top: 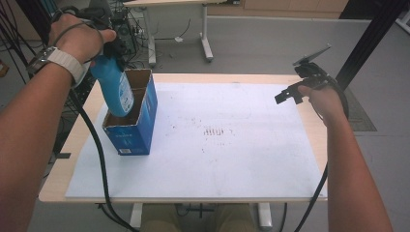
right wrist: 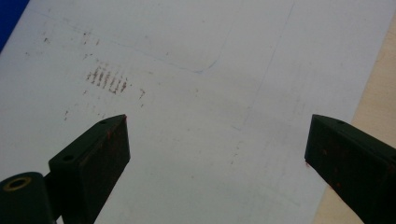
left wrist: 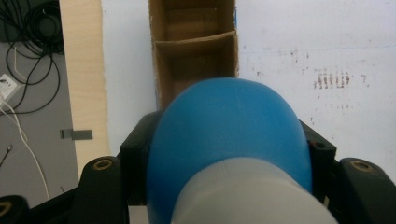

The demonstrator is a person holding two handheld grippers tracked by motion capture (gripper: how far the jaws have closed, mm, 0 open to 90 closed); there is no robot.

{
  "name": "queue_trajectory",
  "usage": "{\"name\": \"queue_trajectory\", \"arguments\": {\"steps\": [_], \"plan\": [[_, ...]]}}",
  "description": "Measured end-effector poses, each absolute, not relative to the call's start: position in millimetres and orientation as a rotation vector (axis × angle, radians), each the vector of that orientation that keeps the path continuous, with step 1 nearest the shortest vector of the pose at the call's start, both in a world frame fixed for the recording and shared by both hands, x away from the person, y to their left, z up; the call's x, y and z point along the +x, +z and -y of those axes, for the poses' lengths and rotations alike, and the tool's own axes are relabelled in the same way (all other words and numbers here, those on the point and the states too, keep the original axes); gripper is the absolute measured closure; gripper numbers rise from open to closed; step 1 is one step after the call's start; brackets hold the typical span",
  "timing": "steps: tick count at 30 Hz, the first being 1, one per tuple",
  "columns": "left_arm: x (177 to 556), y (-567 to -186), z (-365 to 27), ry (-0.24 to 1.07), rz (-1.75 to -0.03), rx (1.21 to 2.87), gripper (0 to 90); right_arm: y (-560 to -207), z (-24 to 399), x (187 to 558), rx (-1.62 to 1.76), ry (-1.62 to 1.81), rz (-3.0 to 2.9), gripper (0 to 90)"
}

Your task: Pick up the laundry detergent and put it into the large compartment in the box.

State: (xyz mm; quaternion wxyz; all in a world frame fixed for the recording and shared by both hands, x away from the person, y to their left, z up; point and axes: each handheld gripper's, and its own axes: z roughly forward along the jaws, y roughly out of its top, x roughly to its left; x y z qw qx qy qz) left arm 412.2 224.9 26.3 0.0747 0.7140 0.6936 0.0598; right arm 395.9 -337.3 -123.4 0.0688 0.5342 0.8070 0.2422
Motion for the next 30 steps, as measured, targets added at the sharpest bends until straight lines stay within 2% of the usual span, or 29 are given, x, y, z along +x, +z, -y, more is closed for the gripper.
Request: {"name": "queue_trajectory", "arguments": {"steps": [30], "plan": [[435.7,-46.4,-227.7,0.172,-2.078,2.197,38.3,-143.3,342.3,402.3,1.642,0.718,-2.442,6.5]]}}
